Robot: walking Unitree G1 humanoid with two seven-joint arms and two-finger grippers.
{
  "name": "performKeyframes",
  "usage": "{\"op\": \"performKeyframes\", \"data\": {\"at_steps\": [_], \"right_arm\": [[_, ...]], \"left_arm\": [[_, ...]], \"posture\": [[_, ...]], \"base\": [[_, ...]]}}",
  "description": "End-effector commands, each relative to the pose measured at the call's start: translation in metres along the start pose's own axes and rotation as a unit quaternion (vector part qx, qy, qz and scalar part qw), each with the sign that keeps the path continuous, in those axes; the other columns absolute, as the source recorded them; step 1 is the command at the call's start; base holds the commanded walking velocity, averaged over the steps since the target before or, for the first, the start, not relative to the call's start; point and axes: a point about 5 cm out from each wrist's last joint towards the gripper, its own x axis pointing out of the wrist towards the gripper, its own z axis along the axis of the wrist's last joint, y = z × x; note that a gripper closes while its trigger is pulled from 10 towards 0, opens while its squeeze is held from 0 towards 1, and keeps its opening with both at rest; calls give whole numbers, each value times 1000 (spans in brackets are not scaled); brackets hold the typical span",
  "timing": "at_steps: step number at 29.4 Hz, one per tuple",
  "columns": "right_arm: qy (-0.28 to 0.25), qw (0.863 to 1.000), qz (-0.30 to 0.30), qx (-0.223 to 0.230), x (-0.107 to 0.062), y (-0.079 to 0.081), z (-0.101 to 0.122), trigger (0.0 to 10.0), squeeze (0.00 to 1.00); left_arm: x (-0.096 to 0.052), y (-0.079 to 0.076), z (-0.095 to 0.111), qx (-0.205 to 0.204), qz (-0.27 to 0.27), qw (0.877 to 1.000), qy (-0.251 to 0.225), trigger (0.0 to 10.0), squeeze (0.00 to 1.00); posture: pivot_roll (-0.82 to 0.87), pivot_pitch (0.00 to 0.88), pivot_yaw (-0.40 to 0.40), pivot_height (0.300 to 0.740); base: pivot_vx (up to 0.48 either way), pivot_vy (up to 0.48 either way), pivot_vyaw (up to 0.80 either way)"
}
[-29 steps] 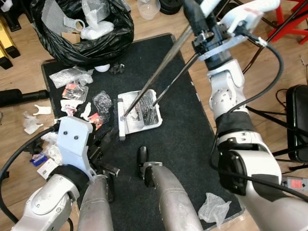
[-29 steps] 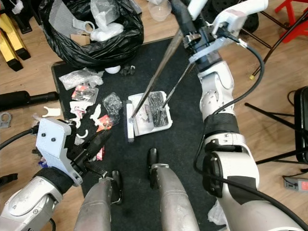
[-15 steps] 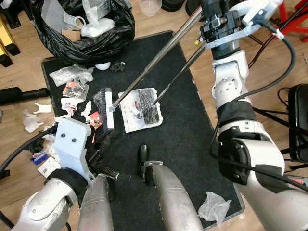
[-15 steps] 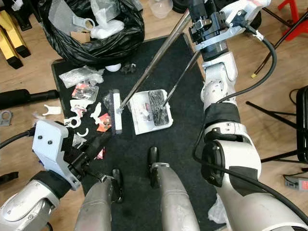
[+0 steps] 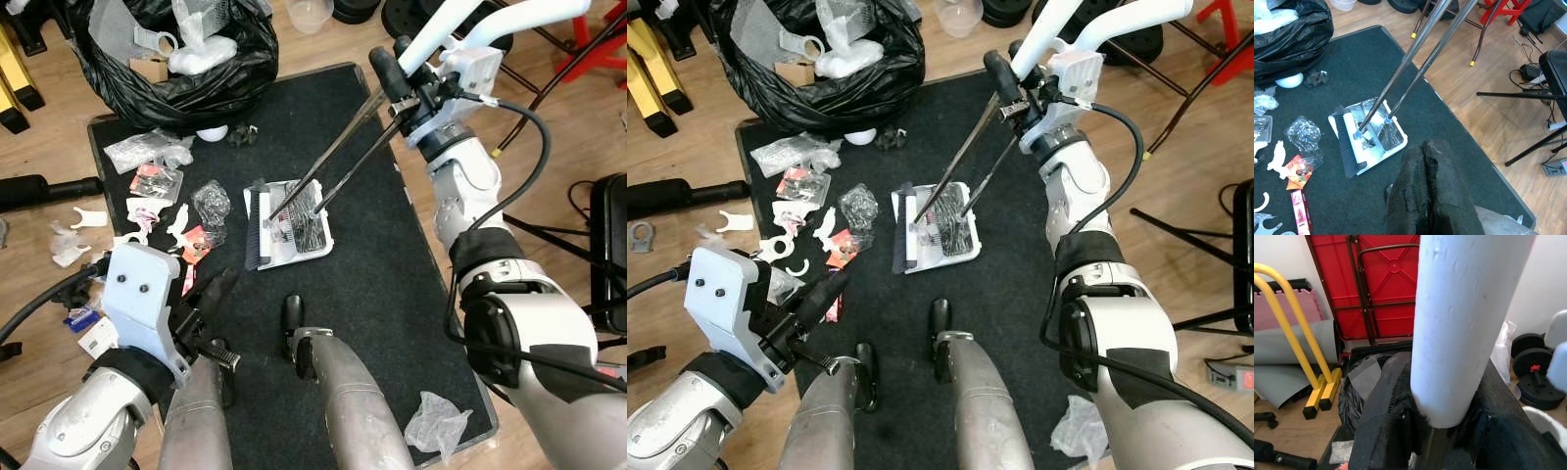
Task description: Sweep floor
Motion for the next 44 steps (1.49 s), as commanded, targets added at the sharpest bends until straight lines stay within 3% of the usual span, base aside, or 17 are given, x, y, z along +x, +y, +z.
{"op": "performKeyframes", "data": {"at_steps": [1, 11, 18, 19, 20, 26, 31, 39, 40, 44], "right_arm": [[-13, 999, 8, -36, -2, -7, 10, 10000, 0], [-67, 997, 21, -36, 11, 0, 31, 10000, 0], [-54, 997, 27, -42, 21, 9, 33, 10000, 0], [-50, 997, 31, -43, 22, 12, 32, 8039, 0], [-56, 997, 34, -33, 22, 14, 33, 0, 0], [-71, 997, 37, -16, 23, 18, 35, 0, 0], [-149, 985, 60, 63, 32, 31, 54, 0, 0], [-182, 975, 85, 96, 37, 45, 67, 0, 0], [-176, 975, 94, 99, 38, 50, 67, 10000, 0], [-144, 978, 108, 109, 41, 60, 63, 10000, 0]], "left_arm": [[-1, -3, -6, -9, -9, 1000, 15, 10000, 0], [6, 0, -9, -10, -9, 1000, 16, 10000, 0], [13, 3, -12, -9, -7, 1000, 13, 10000, 0], [15, 4, -13, -9, -7, 1000, 12, 10000, 0], [16, 4, -13, -9, -7, 1000, 10, 10000, 0], [17, 4, -13, -9, -6, 1000, 9, 10000, 0], [22, 4, -14, -9, -5, 1000, 3, 10000, 0], [28, 6, -17, -6, -3, 1000, -2, 10000, 0], [29, 6, -17, -6, -2, 1000, -3, 10000, 0], [30, 7, -19, -5, -1, 1000, -3, 10000, 0]], "posture": [[-86, 538, -174, 740], [-99, 516, -170, 740], [-109, 490, -170, 740], [-110, 489, -170, 740], [-111, 486, -171, 740], [-112, 480, -173, 740], [-120, 461, -186, 740], [-122, 442, -189, 740], [-122, 438, -190, 740], [-123, 429, -191, 740]], "base": [[0, 0, 0], [0, 0, 0], [0, 0, 0], [0, 0, 0], [0, 0, 0], [0, 0, 0], [0, 0, 0], [0, 0, 0], [0, 0, 0], [0, 0, 0]]}}
